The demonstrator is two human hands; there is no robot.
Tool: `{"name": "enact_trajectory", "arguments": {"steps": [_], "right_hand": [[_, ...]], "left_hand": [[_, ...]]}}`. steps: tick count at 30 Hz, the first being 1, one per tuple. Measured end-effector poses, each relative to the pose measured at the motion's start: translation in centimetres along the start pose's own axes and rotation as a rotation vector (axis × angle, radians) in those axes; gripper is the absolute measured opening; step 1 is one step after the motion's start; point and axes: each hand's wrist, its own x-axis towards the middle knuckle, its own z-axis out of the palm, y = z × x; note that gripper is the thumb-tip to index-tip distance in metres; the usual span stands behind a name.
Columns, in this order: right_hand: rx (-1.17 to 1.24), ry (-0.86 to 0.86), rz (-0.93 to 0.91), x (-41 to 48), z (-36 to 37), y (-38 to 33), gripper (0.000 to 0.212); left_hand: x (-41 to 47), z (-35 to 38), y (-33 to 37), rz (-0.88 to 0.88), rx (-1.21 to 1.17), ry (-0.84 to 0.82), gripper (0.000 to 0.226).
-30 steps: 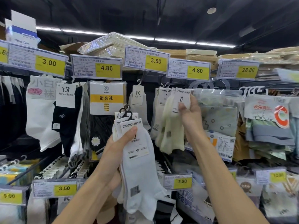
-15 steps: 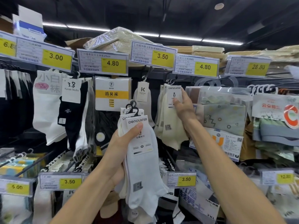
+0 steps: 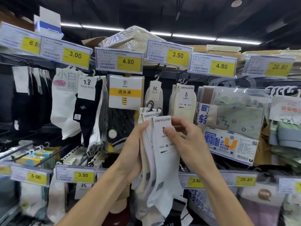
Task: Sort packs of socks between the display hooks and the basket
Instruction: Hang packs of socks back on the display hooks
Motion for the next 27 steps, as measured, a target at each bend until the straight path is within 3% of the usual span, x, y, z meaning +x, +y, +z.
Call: {"name": "enact_trajectory", "arguments": {"steps": [7,17,22,24,27], "right_hand": [[0.109,0.123,0.018,0.1,-0.7,0.4,0.015],[0.162,0.006,0.009,-0.1,-0.5,-0.1,0.014],[0.279,0.310,0.074,1.9,-2.0,0.7,0.015],[0.216,0.435,0.086,3.6,-3.1,1.6,0.018],[0.110,0.488,0.101,6.3,-4.0,2.9,0.025]], "left_hand": [[0.5,0.3,-0.2,0.156,0.069,0.009,0.020],[0.9,0.4,-0.1,0.248,0.160,0.110,0.046],[0.8,-0.6,0.1,0.216,0.183,0.105,0.023],[0.7,-0.8,0.2,0.215,0.201,0.108,0.022],[0.8,-0.9,0.1,0.205,0.224,0.084,0.024]]}}
